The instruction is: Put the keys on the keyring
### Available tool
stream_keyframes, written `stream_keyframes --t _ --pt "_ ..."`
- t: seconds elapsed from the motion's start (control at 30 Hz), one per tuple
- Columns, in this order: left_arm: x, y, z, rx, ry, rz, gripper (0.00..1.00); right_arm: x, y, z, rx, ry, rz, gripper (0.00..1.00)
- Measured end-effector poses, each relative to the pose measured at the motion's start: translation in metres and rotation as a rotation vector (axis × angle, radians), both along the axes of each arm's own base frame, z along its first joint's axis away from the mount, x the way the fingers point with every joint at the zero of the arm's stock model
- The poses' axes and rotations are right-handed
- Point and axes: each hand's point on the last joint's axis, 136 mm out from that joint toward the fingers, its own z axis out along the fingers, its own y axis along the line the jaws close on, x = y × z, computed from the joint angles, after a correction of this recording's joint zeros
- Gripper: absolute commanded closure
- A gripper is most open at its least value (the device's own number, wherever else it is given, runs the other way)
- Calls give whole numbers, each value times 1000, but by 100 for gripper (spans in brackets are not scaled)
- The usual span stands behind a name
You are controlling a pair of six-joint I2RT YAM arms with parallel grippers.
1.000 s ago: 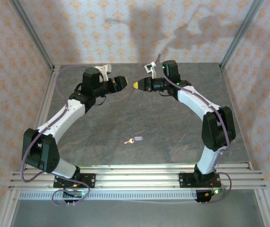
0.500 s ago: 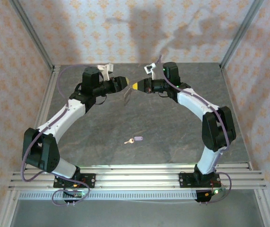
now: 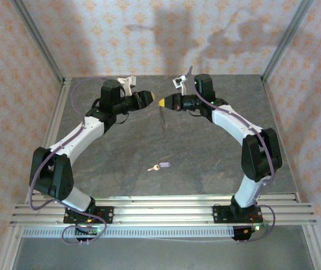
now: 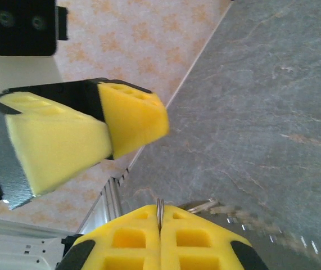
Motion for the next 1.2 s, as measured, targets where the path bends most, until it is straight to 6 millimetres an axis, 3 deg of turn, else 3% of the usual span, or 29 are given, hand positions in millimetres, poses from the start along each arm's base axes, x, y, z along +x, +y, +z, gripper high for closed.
stream_keyframes --t 0.17,0.33,0.47,0.63,0.8,0.97,1.2 --pt "5 9 -8 32 18 57 43 13 7 -18 -45 19 -13 100" --pt "9 20 -9 62 19 125 42 18 33 -39 -77 38 13 100" --pt "8 30 0 74 -4 177 41 13 60 -51 -88 58 50 100" --pt "5 41 13 77 -31 221 40 5 78 -51 -80 62 81 100" --pt "3 46 19 78 -43 237 40 4 79 -55 -83 53 82 100" --pt "0 46 18 80 -39 237 39 -9 71 -91 -127 80 100 100" --pt "-1 46 13 84 -29 236 39 -22 68 -97 -111 26 137 100"
